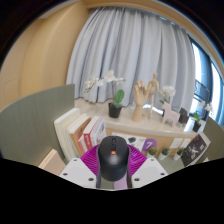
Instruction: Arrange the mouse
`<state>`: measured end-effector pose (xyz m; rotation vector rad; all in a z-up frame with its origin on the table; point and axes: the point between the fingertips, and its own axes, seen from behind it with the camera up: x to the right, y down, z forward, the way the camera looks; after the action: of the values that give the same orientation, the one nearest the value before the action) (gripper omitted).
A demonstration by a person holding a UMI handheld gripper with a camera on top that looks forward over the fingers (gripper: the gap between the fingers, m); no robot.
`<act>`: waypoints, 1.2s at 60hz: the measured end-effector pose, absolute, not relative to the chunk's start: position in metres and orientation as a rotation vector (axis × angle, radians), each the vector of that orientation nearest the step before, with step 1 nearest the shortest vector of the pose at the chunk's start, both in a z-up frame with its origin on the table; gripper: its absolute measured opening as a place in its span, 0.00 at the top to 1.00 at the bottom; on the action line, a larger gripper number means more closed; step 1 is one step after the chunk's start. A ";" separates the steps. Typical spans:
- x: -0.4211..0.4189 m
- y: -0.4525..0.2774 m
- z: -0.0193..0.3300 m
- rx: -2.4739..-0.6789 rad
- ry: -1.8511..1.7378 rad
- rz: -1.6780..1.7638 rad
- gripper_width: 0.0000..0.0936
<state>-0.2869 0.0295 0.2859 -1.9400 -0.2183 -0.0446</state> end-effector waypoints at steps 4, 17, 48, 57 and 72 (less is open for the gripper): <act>-0.252 0.044 0.318 -1.870 -0.180 -0.062 0.63; -0.147 0.080 0.237 -1.983 -0.087 -0.099 0.62; -0.122 0.067 -0.012 -2.349 0.027 0.083 0.60; -0.122 0.068 -0.014 -2.350 -0.026 0.040 0.49; -0.106 0.050 0.004 -2.406 -0.023 -0.069 0.10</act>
<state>-0.1062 0.0505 0.0036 -2.4059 -0.0228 -0.0691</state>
